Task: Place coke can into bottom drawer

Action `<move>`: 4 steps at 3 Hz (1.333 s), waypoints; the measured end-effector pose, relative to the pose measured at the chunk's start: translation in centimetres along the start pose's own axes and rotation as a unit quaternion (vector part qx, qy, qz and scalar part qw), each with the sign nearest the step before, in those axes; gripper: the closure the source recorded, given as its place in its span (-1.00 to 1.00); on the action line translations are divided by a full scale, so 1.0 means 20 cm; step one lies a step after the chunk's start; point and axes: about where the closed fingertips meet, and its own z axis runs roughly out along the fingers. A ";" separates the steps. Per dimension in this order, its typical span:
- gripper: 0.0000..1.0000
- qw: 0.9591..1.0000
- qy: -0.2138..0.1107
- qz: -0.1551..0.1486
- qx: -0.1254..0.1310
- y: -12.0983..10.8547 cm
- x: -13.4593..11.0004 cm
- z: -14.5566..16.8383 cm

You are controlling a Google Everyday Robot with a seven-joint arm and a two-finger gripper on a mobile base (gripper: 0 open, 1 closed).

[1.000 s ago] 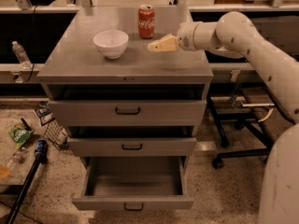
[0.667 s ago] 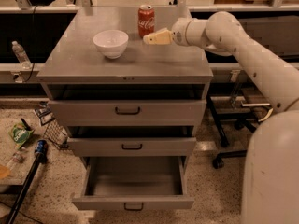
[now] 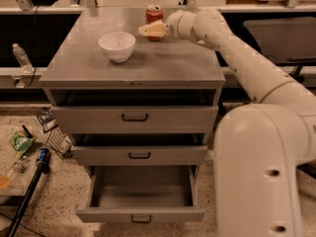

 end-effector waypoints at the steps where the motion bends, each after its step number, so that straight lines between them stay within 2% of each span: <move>1: -1.00 1.000 0.004 0.002 -0.001 0.00 0.04 0.16; 2: -0.70 1.000 0.019 0.007 -0.003 -0.02 0.12 0.27; 3: -0.22 0.999 0.030 0.010 -0.005 -0.04 0.18 0.32; 4: 0.23 0.999 0.036 0.014 -0.004 -0.08 0.22 0.31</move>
Offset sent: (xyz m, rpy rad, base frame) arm 0.0878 0.0164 -0.0517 -0.0296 0.0798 -0.0131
